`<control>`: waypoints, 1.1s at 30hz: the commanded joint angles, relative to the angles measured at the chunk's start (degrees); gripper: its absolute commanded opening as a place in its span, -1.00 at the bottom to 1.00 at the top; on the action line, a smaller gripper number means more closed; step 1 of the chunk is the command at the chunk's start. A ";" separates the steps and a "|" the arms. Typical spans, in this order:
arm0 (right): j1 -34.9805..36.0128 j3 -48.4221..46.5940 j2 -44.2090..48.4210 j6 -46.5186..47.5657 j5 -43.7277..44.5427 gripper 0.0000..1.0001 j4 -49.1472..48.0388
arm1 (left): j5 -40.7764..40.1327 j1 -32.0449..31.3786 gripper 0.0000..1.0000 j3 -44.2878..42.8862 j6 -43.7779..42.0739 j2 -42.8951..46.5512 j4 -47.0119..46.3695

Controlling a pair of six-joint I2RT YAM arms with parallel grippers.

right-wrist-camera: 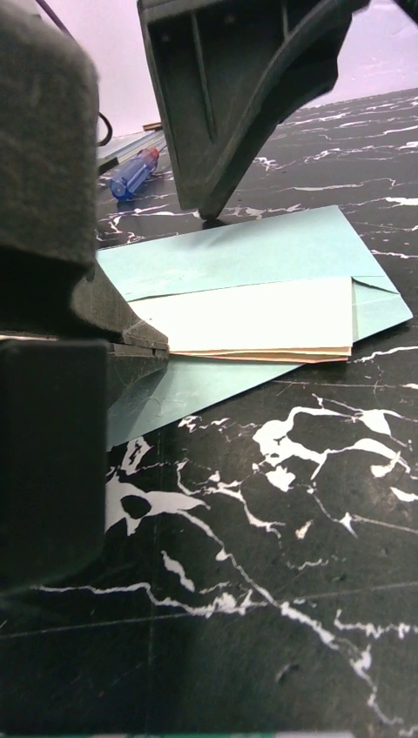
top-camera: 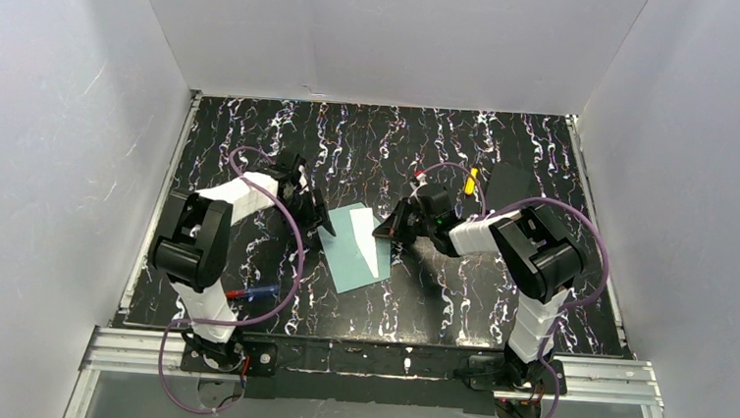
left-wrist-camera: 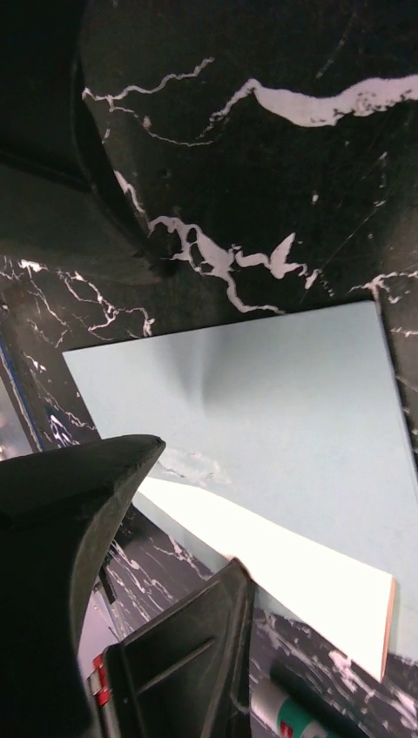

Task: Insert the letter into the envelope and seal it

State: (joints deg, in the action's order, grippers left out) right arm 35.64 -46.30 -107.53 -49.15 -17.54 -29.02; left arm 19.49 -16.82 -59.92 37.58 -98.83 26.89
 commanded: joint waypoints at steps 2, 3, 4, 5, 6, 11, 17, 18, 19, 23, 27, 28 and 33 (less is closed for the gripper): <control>0.56 -2.87 -1.97 2.23 -1.93 -0.97 1.06 | -3.11 0.16 0.23 -1.06 0.85 -4.55 0.35; 0.69 -3.17 -2.24 2.21 -2.20 -0.97 1.23 | -3.18 0.19 0.22 -1.07 0.94 -5.06 -0.02; 0.85 -3.44 -2.47 2.29 -2.51 -0.97 1.25 | -2.30 0.24 0.21 -1.03 1.14 -5.48 -1.00; 1.10 -3.78 -2.84 2.38 -2.72 -0.97 1.29 | -0.76 0.28 0.18 -1.04 1.07 -5.95 -2.17; 1.41 -4.18 -3.13 2.43 -2.88 -0.97 1.54 | 0.69 0.23 0.15 -1.17 1.39 -6.42 -3.22; 2.81 -5.74 -4.43 1.94 -2.71 -0.97 2.36 | 4.32 0.28 -0.02 -2.56 1.77 -8.79 -5.01; 3.50 -7.34 -5.39 0.62 -1.96 -0.97 2.85 | 5.38 0.25 -0.09 -3.51 1.21 -10.05 -4.77; 3.61 -7.16 -5.17 -0.13 -1.65 -0.97 2.77 | 5.46 0.29 -0.09 -3.52 1.38 -9.98 -4.70; 3.64 -6.96 -4.87 -0.61 -1.32 -0.97 2.74 | 5.43 0.29 -0.09 -3.39 1.70 -9.87 -4.74; 3.63 -6.32 -1.68 -1.44 1.96 -0.93 5.49 | 5.10 0.62 -0.04 -2.87 1.94 -7.72 -4.39; 3.65 -7.84 2.21 0.37 3.85 -0.69 10.28 | 5.72 1.55 0.01 -3.15 1.64 -5.41 -3.00; 3.59 -8.55 2.99 0.97 4.29 -0.58 11.95 | 5.95 1.86 0.02 -3.11 1.65 -4.73 -2.87; 3.60 -11.06 6.40 2.21 6.00 -0.16 17.84 | 8.04 2.95 0.03 -2.43 1.87 -1.31 -2.42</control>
State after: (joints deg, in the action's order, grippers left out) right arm 39.13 -53.52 -105.71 -48.66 -14.17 -16.43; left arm 27.22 -15.09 -63.18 40.05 -104.99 22.87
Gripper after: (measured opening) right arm 0.388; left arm 0.512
